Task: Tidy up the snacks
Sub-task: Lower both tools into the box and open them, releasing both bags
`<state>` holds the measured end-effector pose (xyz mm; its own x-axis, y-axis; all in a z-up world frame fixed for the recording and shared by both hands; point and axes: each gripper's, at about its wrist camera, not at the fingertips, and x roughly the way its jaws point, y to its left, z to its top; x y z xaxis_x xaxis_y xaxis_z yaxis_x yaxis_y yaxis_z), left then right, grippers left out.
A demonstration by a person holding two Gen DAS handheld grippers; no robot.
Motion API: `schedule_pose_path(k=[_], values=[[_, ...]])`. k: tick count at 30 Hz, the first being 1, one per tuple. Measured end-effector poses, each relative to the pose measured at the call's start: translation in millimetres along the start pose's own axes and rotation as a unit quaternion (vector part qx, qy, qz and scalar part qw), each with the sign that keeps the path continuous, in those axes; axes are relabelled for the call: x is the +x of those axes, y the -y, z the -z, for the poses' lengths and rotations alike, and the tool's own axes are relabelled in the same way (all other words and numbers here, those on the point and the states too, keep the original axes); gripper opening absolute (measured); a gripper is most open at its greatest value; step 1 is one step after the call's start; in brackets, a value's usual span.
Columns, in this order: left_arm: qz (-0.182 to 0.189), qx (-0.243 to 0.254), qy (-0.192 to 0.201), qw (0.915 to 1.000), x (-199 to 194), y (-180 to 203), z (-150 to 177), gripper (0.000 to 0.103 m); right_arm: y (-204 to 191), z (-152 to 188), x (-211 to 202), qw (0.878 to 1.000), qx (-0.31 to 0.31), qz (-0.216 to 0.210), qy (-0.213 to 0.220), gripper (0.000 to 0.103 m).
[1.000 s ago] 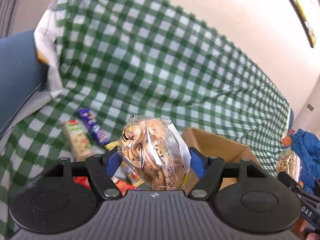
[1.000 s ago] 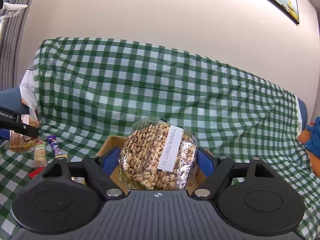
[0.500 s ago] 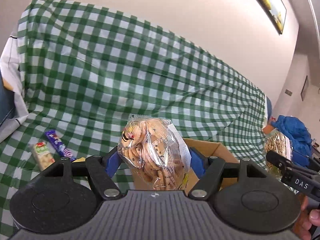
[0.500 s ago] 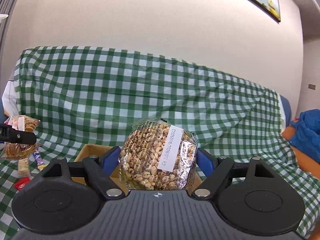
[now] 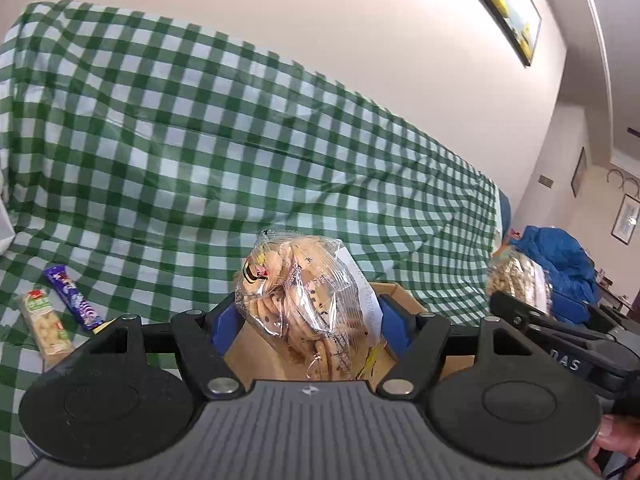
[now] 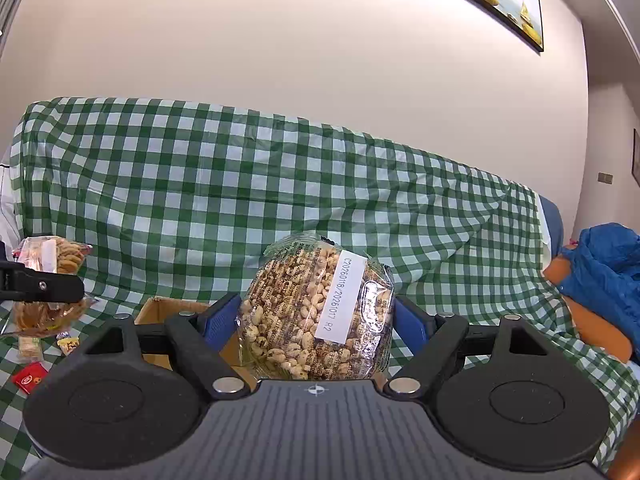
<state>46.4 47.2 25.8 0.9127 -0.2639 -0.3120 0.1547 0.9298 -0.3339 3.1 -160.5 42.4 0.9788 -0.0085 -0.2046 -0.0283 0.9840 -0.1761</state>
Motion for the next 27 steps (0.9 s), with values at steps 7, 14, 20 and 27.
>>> schedule_pose_path(k=[7,14,20,27], values=[[0.017,0.031,0.000,0.9994,4,20,6,0.076,0,0,1,1.000,-0.003,0.005,0.002,0.083],[0.031,0.048,0.001,0.9984,7,34,13,0.076,1,0,0,1.000,-0.001,0.013,0.006,0.083],[0.038,0.060,-0.006,0.9975,11,45,20,0.076,-2,1,-2,1.000,-0.004,0.016,0.008,0.083],[0.040,0.063,-0.010,0.9972,18,51,21,0.076,-4,2,0,1.000,-0.008,0.021,0.003,0.083]])
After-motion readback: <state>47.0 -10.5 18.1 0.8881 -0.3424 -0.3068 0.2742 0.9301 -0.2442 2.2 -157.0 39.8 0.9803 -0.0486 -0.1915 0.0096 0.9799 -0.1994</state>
